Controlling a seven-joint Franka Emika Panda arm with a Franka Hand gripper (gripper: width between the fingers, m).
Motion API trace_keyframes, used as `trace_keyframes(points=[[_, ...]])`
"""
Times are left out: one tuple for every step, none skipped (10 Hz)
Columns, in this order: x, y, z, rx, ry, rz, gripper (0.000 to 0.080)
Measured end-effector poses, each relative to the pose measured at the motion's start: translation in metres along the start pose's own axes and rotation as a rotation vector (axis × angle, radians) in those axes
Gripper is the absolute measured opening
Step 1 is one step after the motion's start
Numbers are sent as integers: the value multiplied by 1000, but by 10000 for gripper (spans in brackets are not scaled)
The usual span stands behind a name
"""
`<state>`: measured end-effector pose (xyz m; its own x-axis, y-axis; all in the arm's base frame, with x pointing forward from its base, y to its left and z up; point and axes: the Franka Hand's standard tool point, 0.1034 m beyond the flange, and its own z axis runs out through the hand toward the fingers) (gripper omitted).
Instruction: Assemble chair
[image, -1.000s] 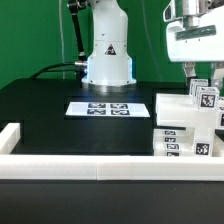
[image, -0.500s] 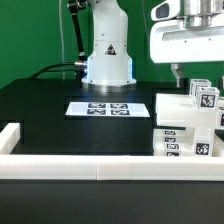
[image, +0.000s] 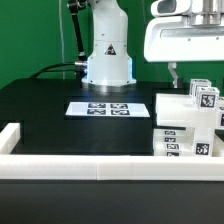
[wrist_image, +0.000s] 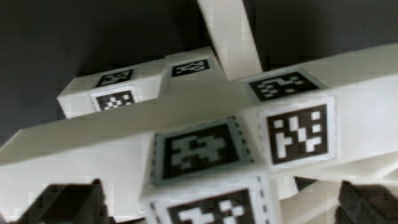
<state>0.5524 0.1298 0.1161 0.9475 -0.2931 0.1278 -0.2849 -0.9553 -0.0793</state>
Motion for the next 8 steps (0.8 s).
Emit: trace_keyframes(points=[[0,0,0,1,0,-27,649],[0,0,0,1,0,-21,649],[0,0,0,1,-1,-21,555],[0,0,0,1,-1,-21,371],[0,0,0,1,0,-21,371],[0,0,0,1,0,-21,285],[0,0,0,1,0,-10,285],[0,0,0,1,0,5,285]])
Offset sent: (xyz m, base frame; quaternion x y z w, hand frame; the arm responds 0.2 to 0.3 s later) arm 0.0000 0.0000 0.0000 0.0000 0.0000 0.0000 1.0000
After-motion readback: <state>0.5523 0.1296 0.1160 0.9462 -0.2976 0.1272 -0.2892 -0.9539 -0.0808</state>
